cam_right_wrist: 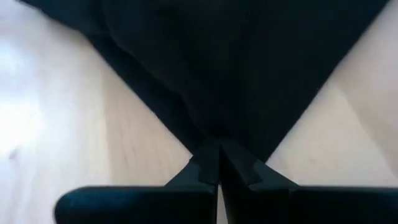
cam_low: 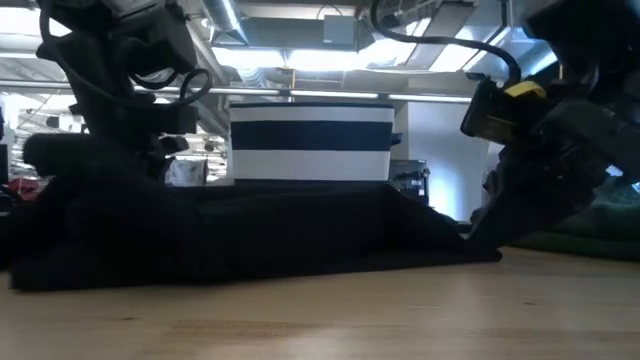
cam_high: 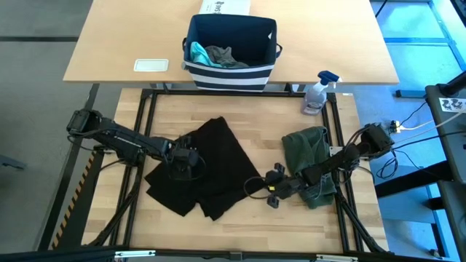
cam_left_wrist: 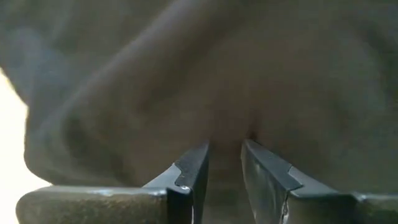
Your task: Fold Laundry from Bin
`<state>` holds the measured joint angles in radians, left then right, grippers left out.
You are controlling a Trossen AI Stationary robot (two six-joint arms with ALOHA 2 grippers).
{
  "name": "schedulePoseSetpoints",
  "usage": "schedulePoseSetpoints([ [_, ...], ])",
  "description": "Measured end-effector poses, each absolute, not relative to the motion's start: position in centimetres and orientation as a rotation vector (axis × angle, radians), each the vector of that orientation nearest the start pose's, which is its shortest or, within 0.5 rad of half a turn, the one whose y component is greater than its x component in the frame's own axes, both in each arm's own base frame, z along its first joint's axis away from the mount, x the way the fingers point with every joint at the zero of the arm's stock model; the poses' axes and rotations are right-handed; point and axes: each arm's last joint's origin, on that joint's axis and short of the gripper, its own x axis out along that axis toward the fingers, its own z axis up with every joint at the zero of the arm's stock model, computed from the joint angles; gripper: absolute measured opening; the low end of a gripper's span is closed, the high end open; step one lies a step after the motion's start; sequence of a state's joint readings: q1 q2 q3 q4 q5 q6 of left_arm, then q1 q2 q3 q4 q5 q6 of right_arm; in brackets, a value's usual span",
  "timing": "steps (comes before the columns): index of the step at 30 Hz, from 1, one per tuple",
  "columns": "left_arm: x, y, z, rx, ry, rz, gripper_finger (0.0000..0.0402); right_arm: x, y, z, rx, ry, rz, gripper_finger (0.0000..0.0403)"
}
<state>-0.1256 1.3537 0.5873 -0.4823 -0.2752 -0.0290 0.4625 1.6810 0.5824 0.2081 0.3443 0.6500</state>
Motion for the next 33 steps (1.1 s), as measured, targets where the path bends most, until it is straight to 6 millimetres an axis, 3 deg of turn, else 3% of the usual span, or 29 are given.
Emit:
schedulePoseSetpoints([
  [7,20.9,-3.2,14.3,0.135,1.226,0.083,0.0092,24.8,10.8,9.9,0.242,0.813,-0.223,0.0005],
  [17,20.1,-5.8,14.2,-0.027,1.270,0.019,0.0091,25.3,7.9,9.9,0.342,0.828,-0.388,0.0005],
  [28,19.9,-9.1,14.7,-0.155,1.222,-0.105,0.0091,23.5,2.8,12.2,0.314,0.906,-0.646,0.0005],
  [33,20.6,-10.3,16.7,-0.051,1.173,-0.098,0.0091,22.7,2.7,13.9,0.348,0.890,-0.610,0.0005],
])
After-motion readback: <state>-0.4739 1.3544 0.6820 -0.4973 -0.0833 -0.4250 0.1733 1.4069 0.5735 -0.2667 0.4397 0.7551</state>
